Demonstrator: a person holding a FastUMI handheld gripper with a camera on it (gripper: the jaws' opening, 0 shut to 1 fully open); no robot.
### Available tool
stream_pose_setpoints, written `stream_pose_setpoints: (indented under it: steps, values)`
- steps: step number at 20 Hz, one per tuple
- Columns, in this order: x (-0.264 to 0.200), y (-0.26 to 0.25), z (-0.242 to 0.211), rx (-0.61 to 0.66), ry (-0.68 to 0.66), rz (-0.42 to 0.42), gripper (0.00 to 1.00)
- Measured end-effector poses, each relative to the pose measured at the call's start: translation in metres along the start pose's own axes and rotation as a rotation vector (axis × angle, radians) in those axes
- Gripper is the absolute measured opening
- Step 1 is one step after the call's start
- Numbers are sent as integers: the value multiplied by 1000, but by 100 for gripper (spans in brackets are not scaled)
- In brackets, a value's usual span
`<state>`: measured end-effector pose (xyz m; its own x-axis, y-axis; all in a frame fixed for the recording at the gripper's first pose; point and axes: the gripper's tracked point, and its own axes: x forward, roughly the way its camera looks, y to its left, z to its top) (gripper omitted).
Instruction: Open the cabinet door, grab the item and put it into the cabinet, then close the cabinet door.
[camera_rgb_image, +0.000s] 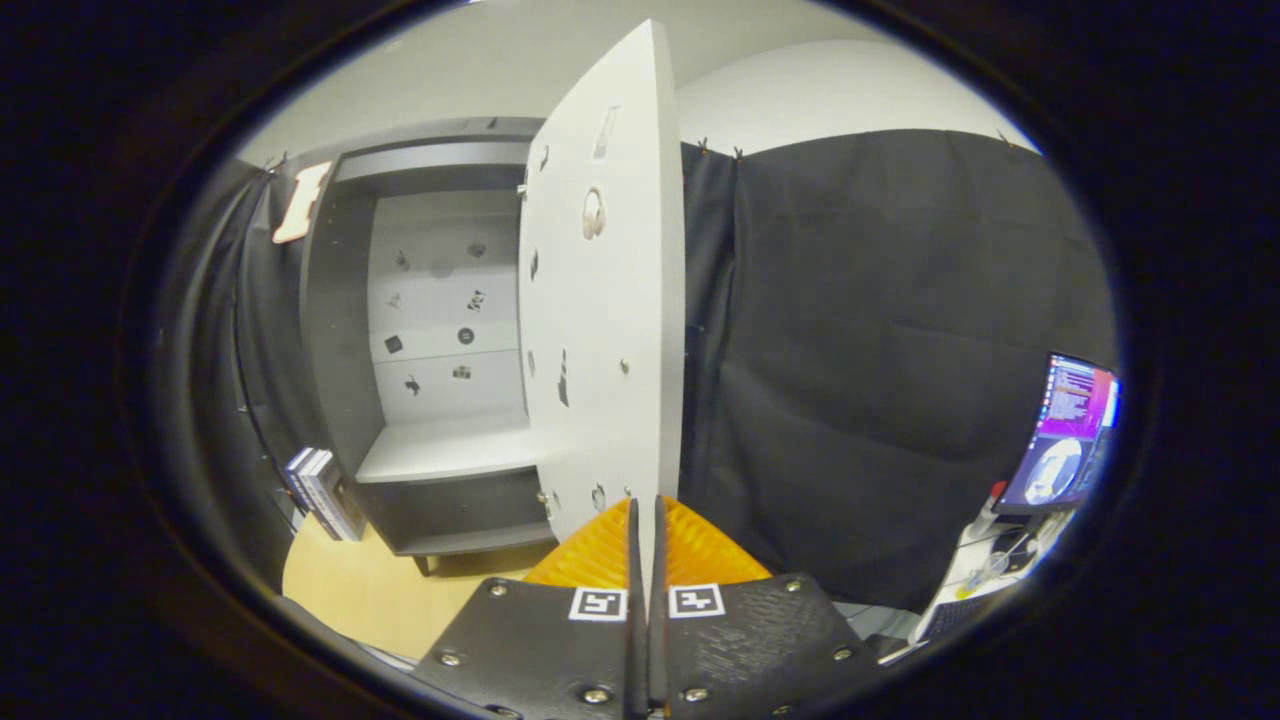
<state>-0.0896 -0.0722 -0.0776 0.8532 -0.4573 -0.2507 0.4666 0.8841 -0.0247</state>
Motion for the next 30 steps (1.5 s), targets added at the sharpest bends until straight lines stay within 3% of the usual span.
stream_pose_setpoints:
  steps: [7,10,20,21,22,27,30]
  values:
    - [-1,41,-8,-61,-6,145,1]
    - [15,87,-31,-61,22,213,1]
    - [58,150,-104,-122,119,318,1]
    - [61,151,-113,-124,135,323,15]
    - [67,155,-123,-126,147,327,21]
    - [89,172,-192,-147,254,347,85]
    - [99,180,-250,-164,349,361,85]
